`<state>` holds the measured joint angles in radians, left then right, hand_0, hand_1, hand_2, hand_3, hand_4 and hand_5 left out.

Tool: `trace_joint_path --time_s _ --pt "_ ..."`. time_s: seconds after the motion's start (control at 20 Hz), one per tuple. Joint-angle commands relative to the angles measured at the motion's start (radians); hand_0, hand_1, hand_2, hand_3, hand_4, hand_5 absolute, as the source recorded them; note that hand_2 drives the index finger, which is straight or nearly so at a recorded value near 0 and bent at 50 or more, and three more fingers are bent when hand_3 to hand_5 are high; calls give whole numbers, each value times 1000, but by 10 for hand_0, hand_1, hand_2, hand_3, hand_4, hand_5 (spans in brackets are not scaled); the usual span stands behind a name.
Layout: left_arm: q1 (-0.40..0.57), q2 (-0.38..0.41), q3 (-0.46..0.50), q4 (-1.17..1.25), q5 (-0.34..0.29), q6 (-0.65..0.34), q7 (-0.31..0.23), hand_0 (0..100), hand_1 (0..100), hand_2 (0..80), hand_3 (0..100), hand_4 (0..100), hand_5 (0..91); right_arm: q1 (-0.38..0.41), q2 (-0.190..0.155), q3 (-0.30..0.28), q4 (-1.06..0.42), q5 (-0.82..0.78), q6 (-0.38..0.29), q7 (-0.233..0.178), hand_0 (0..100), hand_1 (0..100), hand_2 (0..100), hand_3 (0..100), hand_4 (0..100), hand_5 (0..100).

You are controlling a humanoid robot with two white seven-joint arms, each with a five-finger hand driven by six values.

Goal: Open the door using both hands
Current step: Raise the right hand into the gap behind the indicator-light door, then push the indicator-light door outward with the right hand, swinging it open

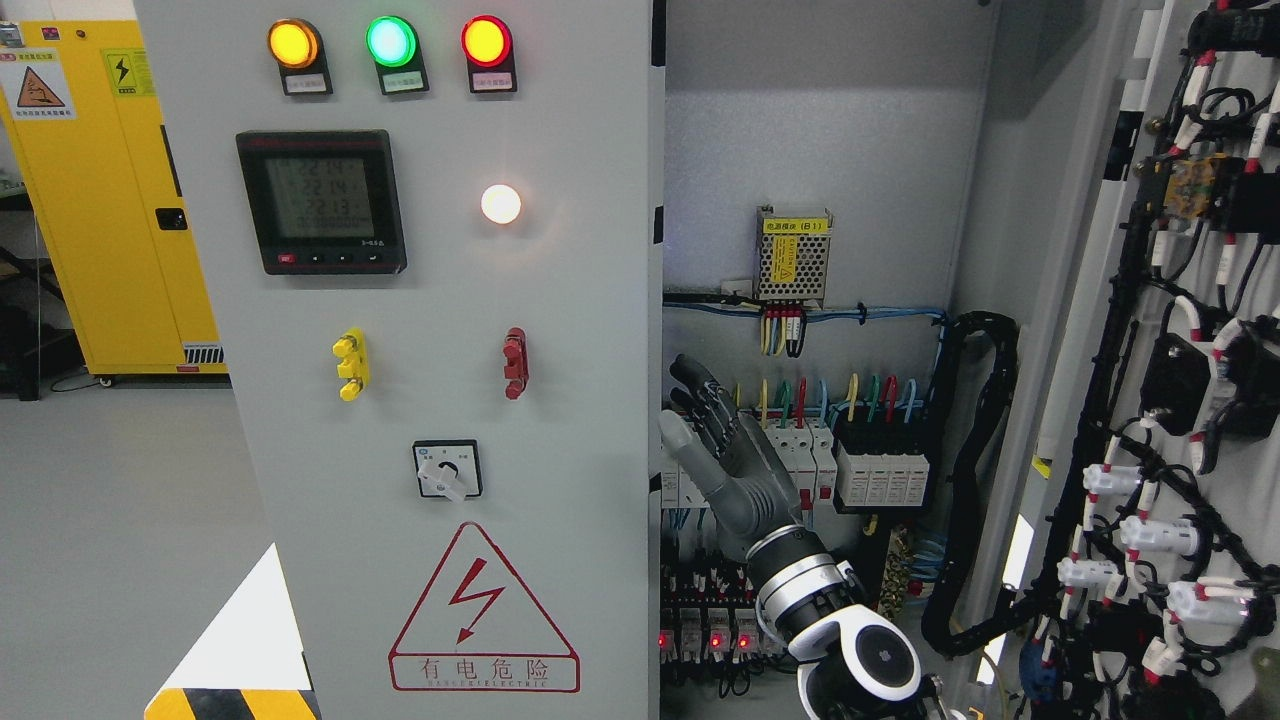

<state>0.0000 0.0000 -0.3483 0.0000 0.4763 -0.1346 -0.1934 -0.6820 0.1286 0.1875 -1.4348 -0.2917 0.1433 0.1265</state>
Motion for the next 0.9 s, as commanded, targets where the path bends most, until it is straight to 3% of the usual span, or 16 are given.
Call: trace_joint_path --time_s 0.0,0.15,0.3,0.45,0.7,0.85 --pt "18 -26 -1 25 -2 0 0 120 556 0 0 0 0 -36 -6 -23 89 -33 -1 8 0 500 40 0 0 0" --pt "18 -26 -1 25 -4 0 0 120 556 0 0 0 0 -37 -4 -26 89 -33 -1 73 0 500 40 0 0 0" --pt "18 -26 0 26 -2 0 0 120 556 0 0 0 0 -36 -4 -48 89 -37 -1 97 0 500 40 0 0 0" --pt "18 -26 0 26 -2 0 0 120 556 0 0 0 0 -36 -6 -79 91 -93 -1 162 0 500 40 0 0 0" --pt "14 -26 -1 25 -2 -2 0 120 556 0 0 0 0 -50 -7 -86 91 -96 -1 222 0 500 40 0 0 0" --pt "6 -26 -1 25 -4 -2 0 120 556 0 0 0 0 -50 -7 -97 99 -96 1 286 0 500 40 0 0 0"
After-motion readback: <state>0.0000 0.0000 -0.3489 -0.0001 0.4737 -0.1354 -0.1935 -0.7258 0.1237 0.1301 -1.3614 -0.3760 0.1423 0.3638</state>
